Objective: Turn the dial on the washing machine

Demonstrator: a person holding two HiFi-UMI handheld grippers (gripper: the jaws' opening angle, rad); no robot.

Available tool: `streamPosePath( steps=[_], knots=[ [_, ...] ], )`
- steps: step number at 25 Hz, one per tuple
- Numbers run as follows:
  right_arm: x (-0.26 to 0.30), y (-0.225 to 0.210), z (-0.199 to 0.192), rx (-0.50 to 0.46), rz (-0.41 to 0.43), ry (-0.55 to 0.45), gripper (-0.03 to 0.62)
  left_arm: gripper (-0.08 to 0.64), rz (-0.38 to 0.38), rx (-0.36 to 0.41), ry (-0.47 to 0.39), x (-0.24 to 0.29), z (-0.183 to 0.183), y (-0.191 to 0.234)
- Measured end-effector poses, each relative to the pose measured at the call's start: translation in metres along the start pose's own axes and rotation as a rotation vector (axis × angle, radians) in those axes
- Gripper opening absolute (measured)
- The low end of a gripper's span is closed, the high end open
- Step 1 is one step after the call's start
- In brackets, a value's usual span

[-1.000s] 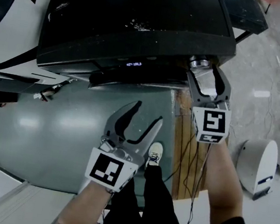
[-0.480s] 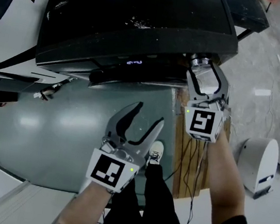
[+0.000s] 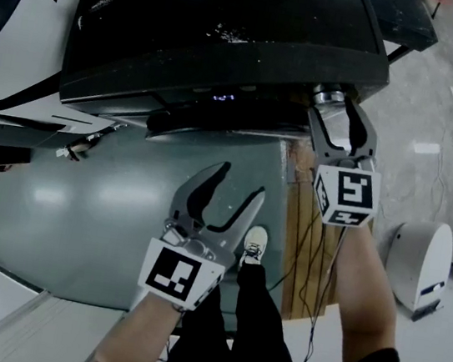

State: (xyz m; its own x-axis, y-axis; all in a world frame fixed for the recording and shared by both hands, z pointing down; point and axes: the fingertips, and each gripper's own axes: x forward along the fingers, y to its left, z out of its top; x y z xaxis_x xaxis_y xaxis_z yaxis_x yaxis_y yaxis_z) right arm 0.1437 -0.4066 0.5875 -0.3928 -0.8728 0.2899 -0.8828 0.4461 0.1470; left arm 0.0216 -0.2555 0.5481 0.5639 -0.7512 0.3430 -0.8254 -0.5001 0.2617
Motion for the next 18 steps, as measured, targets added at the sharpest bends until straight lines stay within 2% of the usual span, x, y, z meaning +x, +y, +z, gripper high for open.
streamPosePath(
  steps=[2, 4, 14, 18],
  knots=[
    [0.0, -0.002, 0.0, 0.073, 0.006, -0.013, 0.265, 0.22, -0.001, -0.001, 0.004, -0.003, 0.0, 0.0],
    [-0.002, -0.002, 0.001, 0.098, -0.001, -0.015, 0.264, 0.221, -0.004, -0.001, 0.009, -0.004, -0.001, 0.001],
    [-0.023, 0.017, 0.019, 0.096, 0.003, -0.033, 0.267, 0.219, -0.024, 0.007, -0.015, -0.019, 0.014, -0.001],
    [-0.034, 0.033, 0.037, 0.139, 0.014, -0.055, 0.247, 0.219, -0.024, 0.003, -0.045, -0.028, 0.025, -0.001]
  ],
)
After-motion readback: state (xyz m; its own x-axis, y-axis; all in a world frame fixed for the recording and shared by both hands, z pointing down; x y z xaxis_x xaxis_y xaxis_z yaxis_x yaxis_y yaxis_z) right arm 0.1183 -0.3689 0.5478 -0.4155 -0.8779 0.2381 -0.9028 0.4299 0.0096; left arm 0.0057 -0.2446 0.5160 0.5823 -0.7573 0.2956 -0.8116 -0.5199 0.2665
